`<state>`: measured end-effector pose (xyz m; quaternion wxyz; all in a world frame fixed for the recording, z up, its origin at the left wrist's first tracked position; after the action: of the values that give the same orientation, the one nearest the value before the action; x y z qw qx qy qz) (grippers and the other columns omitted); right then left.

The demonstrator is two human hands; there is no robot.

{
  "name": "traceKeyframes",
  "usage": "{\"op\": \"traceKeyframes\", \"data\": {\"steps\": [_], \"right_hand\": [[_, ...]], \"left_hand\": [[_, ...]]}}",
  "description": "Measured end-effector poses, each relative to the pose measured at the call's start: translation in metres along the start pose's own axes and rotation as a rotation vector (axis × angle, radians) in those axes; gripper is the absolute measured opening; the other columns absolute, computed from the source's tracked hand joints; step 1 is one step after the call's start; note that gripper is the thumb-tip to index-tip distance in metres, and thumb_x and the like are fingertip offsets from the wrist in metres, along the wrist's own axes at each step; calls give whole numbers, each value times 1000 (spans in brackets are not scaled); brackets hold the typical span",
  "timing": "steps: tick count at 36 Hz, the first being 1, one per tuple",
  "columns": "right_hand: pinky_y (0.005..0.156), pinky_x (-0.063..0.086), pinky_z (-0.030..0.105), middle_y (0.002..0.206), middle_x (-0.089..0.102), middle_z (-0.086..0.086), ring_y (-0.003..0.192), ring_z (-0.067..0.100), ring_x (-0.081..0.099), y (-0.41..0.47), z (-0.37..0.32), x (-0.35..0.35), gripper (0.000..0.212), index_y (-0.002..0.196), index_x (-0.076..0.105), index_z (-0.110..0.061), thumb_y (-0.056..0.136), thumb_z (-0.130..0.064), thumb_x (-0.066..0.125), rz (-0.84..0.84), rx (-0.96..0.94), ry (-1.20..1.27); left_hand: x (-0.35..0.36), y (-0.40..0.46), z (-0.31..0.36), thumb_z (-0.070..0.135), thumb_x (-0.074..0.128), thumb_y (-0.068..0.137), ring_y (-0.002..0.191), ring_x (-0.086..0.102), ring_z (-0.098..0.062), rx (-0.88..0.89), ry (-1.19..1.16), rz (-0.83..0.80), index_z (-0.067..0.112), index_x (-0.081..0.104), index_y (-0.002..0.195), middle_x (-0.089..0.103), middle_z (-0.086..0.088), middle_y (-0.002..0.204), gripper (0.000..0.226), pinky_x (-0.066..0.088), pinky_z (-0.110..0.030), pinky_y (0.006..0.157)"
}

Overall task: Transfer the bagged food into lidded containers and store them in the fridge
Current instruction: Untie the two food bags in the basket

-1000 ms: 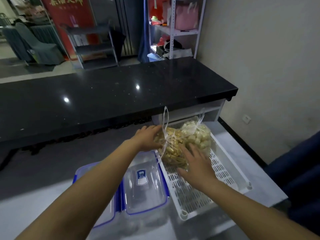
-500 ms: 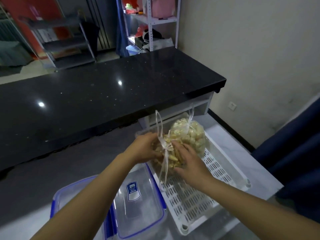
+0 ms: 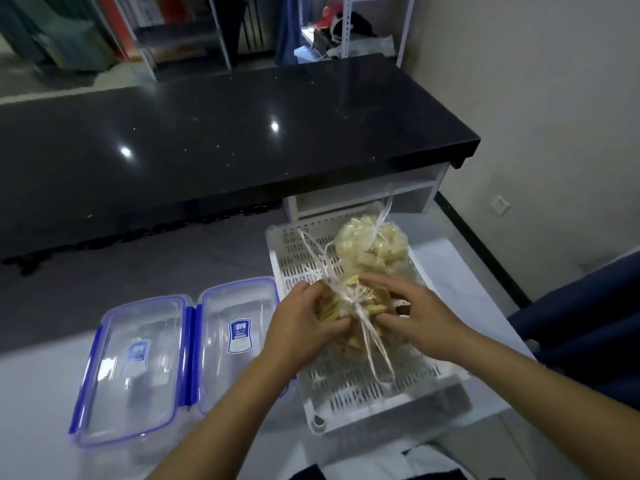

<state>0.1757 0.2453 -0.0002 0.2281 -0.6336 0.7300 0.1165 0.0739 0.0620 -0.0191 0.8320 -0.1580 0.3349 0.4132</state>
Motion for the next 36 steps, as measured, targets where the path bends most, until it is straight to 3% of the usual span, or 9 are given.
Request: {"op": "traceKeyframes", "data": {"steps": [4,7,9,11,14,18,22,27,36], "right_hand": [[101,52,36,138,52,-27,126,0,52,-16,5,-17,66,132,54,-55,88,-9,71,-72,-32,-26],[100,52,31,135,53,-29,124,-2,52,-27,8,-25,62,131,55,-54,89,-12,71,-84,-83,-65],[105,47,29,141,50,-25,129,-2,48,-32,14,-24,55,133,57,-49,90,-17,71,-111,-100,-188],[108,40,25,147,45,-17,133,6,44,-36,19,-20,47,135,56,-44,93,-27,67,-134,-82,-362],[109,37,29,149,43,-12,135,11,39,-37,19,-18,43,136,56,-42,95,-31,63,-122,-91,-453],[100,40,24,145,44,-20,127,5,45,-34,14,-26,35,128,63,-42,93,-36,63,-94,-95,-381],[103,41,24,142,44,-23,124,0,46,-25,5,-31,36,129,61,-44,93,-39,59,-117,-135,-325],[95,39,18,137,54,-18,119,5,53,-9,6,-25,39,132,61,-37,96,-23,60,-205,-127,-441],[89,52,30,119,65,-17,99,7,61,-10,11,-25,26,119,70,-33,98,-24,58,-123,-87,-419]], "left_hand": [[9,-21,18,68,64,57,75,52,1,-50,0,38,46,58,90,52,18,84,40,34,-8,62],[19,-38,25,70,64,59,83,55,7,-91,-11,45,52,51,81,56,19,89,32,40,-10,67],[28,-49,28,68,63,66,88,56,3,-134,-18,7,50,58,97,57,17,97,37,50,-22,75],[34,-57,32,59,67,77,98,57,-4,-150,11,-56,47,53,129,56,15,111,55,52,-31,86],[36,-61,36,50,71,84,116,55,-5,-153,17,-81,41,39,147,52,16,131,71,48,-27,96],[26,-65,44,47,71,87,114,51,6,-120,-23,43,42,47,140,54,24,128,59,45,-19,94],[18,-63,58,31,68,90,114,57,0,-33,-24,206,28,64,127,63,15,124,37,45,-16,95],[36,-50,66,26,71,92,123,56,-11,-51,19,101,21,70,124,63,6,129,32,46,-30,103],[42,-40,58,33,67,93,116,56,-10,-82,59,133,24,70,123,63,10,125,31,47,-27,96]]}}
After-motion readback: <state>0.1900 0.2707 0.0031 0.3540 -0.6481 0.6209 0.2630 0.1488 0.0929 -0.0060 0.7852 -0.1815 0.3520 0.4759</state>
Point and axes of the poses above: each hand's wrist, its own y-axis towards the middle knuckle, its own x-axis out of the palm, z = x × y, the point moved 3 cm from there along y, towards the middle knuckle
